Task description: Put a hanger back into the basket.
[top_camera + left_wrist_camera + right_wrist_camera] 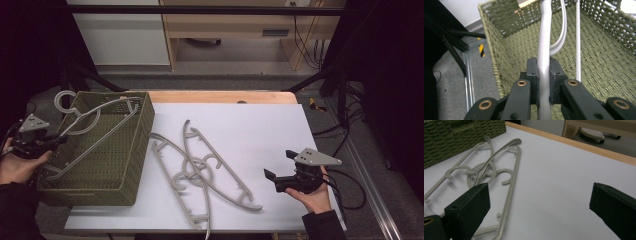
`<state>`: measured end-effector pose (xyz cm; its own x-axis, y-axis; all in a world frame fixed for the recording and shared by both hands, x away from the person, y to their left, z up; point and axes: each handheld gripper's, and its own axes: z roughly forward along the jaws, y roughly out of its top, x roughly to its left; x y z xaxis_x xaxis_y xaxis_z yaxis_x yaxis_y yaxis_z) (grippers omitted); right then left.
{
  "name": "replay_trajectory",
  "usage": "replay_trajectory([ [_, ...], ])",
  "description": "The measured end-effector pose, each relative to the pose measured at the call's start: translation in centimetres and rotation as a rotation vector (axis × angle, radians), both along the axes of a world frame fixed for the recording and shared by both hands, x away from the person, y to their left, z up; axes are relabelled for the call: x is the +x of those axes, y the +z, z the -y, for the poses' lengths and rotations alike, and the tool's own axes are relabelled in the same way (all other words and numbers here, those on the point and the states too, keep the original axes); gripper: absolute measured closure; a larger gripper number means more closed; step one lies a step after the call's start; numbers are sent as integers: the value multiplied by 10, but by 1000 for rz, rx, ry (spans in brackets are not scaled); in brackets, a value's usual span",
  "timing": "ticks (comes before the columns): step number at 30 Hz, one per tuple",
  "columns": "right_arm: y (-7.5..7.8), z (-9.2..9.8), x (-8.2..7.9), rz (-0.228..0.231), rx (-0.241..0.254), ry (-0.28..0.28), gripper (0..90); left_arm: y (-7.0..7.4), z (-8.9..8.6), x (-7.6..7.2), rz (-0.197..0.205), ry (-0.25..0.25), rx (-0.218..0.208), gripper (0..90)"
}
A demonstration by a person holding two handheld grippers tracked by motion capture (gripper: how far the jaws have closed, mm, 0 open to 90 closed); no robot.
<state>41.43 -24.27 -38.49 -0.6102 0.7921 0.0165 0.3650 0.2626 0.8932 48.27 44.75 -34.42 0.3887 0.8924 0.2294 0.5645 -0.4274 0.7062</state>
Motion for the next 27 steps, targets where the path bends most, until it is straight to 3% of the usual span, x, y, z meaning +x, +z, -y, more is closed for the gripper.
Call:
replay_trajectory([
  [6, 0, -1, 0, 0, 1, 1, 38, -19, 2, 5, -45, 14, -26, 813],
  [10, -1, -2, 1, -1, -8, 4, 38, -31, 5, 11, -102, 24, -27, 810],
  [15, -1, -2, 0, 3, -6, 6, 41, -36, 9, 15, -139, 43, -28, 799],
  [17, -1, -2, 0, 8, -6, 7, 41, -35, 10, 15, -145, 62, -18, 753],
  [22, 1, -4, 0, 10, -9, 7, 43, -21, 8, 7, -86, 63, -63, 647],
  [24, 2, -5, -1, 12, -6, 5, 43, -12, 9, 1, -53, 68, -60, 588],
  [27, 5, -7, -2, 21, -4, 14, 43, -1, 14, -9, 6, 49, -95, 509],
])
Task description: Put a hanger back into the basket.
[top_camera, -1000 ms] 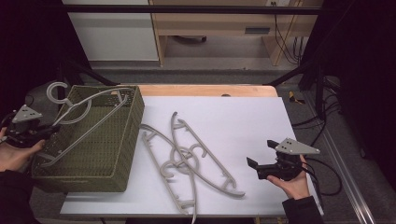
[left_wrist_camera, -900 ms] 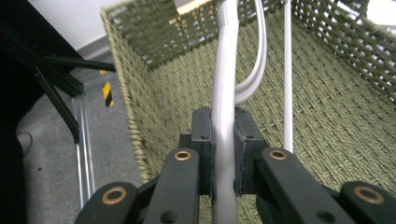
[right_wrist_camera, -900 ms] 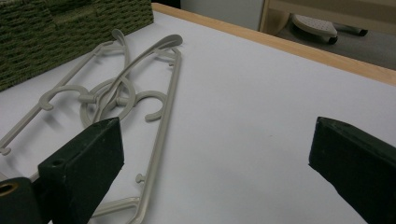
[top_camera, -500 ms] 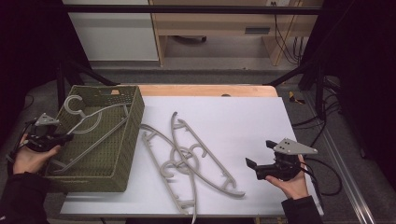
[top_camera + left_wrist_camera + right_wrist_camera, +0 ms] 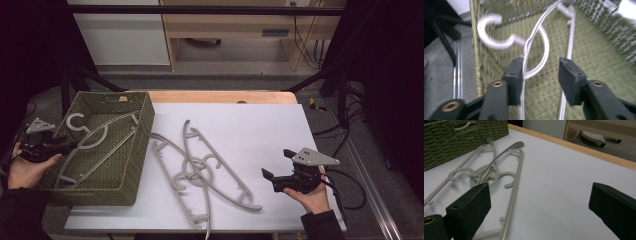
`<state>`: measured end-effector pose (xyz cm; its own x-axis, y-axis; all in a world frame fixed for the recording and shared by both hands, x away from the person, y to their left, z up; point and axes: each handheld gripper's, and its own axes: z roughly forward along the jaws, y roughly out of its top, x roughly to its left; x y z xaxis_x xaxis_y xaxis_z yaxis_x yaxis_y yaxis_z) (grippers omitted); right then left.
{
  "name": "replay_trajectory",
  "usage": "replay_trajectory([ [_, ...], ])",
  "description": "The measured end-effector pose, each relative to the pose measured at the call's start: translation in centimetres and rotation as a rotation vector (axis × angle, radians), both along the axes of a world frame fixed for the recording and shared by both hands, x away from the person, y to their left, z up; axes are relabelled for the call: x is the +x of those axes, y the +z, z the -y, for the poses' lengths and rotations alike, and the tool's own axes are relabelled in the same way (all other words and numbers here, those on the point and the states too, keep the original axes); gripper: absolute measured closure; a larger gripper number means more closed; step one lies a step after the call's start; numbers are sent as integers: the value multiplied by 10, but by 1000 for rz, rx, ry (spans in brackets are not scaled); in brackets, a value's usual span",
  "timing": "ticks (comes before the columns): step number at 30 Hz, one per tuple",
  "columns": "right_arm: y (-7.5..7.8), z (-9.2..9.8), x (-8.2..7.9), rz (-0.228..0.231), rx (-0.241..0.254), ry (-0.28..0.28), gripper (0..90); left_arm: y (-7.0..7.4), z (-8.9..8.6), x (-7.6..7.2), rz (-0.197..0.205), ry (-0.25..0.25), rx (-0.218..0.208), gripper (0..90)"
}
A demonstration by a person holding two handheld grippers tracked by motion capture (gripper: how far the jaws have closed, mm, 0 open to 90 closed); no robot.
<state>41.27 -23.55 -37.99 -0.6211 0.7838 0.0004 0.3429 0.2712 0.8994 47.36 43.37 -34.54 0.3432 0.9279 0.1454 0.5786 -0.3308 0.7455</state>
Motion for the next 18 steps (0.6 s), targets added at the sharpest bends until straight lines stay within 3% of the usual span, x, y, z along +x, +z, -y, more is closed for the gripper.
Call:
replay_trajectory([
  [5, 6, -6, -2, 17, -6, 12, 56, 11, 20, -17, 95, -75, -75, 375],
  [13, 13, -22, -2, -2, -19, 37, 68, 14, 66, -38, 171, -211, -147, 229],
  [18, 14, -31, 0, -16, -12, 54, 69, 11, 94, -45, 193, -280, -191, 169],
])
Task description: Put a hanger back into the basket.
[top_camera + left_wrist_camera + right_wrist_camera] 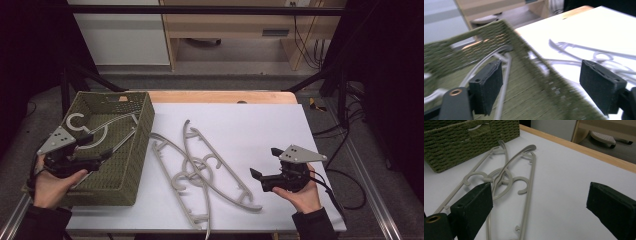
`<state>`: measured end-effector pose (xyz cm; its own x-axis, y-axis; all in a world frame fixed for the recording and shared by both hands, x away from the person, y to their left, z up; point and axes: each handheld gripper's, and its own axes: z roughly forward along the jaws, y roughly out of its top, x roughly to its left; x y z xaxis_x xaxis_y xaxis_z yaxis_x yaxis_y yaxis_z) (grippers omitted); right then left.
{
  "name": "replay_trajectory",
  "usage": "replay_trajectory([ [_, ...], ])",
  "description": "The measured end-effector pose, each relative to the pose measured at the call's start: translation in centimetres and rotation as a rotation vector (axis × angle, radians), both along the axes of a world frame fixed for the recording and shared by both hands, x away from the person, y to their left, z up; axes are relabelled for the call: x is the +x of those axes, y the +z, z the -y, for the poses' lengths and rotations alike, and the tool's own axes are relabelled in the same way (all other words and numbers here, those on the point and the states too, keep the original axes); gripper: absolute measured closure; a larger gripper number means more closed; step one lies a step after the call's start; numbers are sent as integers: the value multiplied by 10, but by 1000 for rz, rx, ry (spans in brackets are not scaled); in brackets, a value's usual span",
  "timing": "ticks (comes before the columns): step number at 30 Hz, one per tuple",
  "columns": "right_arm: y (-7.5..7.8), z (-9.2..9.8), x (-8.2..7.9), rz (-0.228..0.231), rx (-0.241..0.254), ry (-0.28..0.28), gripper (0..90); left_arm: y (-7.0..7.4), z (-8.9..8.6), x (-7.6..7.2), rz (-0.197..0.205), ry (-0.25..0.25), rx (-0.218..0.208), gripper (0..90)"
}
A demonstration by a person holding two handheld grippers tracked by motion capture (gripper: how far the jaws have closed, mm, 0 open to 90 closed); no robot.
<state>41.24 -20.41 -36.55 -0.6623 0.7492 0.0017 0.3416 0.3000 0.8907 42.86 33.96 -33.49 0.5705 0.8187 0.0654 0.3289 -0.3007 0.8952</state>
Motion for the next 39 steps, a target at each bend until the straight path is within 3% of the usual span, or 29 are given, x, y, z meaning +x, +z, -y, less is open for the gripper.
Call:
replay_trajectory([
  [9, -2, -14, 3, -21, 11, 28, 69, -14, 44, -14, 21, -99, -58, 115],
  [13, -5, -22, 5, -24, 17, 36, 68, -20, 55, -15, 26, -117, -46, 109],
  [18, -7, -35, 6, -37, -17, 64, 70, -25, 62, -16, 25, -134, -35, 97],
  [27, -8, -66, 13, -91, -136, 130, 84, -27, 63, -18, 25, -143, -43, 86],
  [39, -24, -105, 23, -239, -326, 195, 131, -30, 64, -17, 11, -160, -33, 78],
])
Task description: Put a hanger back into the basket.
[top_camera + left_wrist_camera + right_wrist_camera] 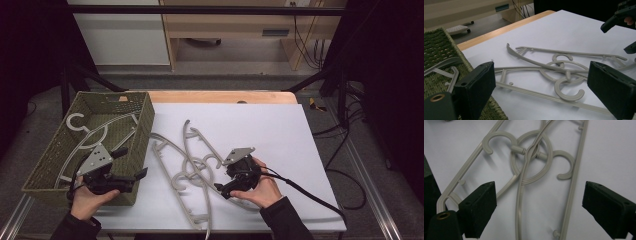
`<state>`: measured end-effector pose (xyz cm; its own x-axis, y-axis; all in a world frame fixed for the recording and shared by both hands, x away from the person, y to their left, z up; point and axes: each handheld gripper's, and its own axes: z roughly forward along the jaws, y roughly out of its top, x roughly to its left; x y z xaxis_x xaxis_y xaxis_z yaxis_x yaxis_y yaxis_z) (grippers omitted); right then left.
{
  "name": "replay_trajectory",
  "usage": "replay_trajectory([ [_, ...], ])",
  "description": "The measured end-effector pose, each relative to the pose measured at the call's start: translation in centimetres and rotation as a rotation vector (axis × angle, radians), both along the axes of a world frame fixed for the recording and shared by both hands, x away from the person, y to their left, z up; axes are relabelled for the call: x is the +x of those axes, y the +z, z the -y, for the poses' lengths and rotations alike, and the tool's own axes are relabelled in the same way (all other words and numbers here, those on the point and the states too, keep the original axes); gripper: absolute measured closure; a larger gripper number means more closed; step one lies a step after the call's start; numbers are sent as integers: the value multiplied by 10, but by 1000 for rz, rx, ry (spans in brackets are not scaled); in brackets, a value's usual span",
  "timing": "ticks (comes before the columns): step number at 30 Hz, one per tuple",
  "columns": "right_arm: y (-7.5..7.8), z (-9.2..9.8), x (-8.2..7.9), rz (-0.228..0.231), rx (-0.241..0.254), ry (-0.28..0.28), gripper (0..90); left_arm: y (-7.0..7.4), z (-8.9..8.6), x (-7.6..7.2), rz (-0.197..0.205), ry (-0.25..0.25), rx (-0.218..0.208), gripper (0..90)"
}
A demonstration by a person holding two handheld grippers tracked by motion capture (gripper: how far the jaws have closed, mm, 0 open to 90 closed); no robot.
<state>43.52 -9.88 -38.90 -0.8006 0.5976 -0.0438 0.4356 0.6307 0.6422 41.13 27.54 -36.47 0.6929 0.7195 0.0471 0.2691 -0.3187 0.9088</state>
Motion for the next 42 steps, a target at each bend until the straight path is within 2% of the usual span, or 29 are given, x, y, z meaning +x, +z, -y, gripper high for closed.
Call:
replay_trajectory([
  [4, -7, -9, 2, -33, -41, 22, 178, 0, 0, 0, -5, 0, 6, 78],
  [6, -11, -13, 4, -69, -65, 32, 221, 0, 1, 0, -5, -3, 7, 77],
  [8, -15, -18, 7, -86, -100, 44, 268, -1, 0, 1, -5, -3, 12, 76],
  [12, -22, -25, 12, -132, -103, 49, 344, -1, -1, 1, -10, 0, 11, 76],
  [15, -27, -31, 15, -148, -131, 47, 385, -1, 0, 1, -10, -5, 13, 76],
  [20, -33, -37, 21, -185, -150, 51, 457, -2, 0, 2, -12, -9, 19, 76],
  [30, -49, -44, 26, -229, -197, 57, 596, -3, 1, 2, -15, -14, 23, 76],
  [35, -52, -46, 28, -261, -197, 45, 666, -3, 1, 2, -17, -13, 23, 77],
  [42, -57, -47, 31, -274, -202, 68, 737, -4, 2, 3, -21, -14, 27, 78],
])
